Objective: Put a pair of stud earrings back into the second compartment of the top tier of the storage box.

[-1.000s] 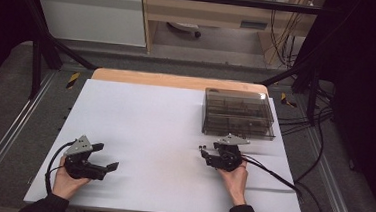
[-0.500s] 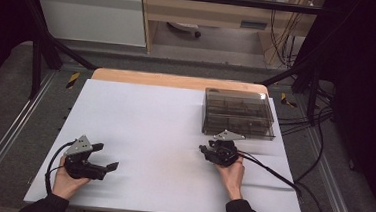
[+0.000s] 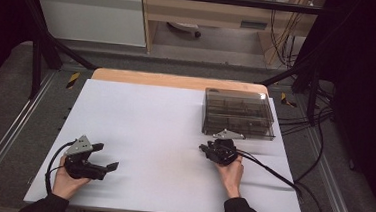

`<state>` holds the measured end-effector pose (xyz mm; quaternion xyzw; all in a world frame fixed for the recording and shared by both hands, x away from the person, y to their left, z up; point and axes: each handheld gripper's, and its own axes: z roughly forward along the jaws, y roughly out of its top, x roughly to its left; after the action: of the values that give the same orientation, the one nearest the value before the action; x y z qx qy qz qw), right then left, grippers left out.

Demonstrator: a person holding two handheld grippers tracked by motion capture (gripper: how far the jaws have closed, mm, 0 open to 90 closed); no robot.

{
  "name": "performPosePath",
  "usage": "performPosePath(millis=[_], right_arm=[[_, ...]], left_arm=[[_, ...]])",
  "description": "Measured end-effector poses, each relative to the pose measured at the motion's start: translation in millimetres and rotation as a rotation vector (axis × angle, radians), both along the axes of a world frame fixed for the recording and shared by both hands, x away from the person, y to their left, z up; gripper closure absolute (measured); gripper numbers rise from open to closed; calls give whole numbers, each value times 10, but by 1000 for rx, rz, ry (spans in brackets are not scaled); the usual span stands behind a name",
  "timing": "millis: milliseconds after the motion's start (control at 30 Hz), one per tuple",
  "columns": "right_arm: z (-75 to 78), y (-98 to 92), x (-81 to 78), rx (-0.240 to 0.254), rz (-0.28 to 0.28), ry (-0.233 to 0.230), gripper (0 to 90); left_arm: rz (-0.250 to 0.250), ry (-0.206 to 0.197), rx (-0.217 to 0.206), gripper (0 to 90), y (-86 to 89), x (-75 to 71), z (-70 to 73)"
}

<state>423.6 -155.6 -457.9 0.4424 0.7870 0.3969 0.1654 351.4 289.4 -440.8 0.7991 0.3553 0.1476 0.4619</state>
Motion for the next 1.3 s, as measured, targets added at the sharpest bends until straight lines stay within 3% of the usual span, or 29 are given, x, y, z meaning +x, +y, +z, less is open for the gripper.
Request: performPosePath(millis=[567,900,1300], right_arm=[[6,-8,-16,-23,-5,23,805],[39,-21,-32,-19,2,20,820],[212,-96,-171,-4,26,11,821]], left_arm=[[3,-1,-1,43,4,1,2],[4,-1,0,43,7,2,2],[7,-1,5,43,4,0,2]])
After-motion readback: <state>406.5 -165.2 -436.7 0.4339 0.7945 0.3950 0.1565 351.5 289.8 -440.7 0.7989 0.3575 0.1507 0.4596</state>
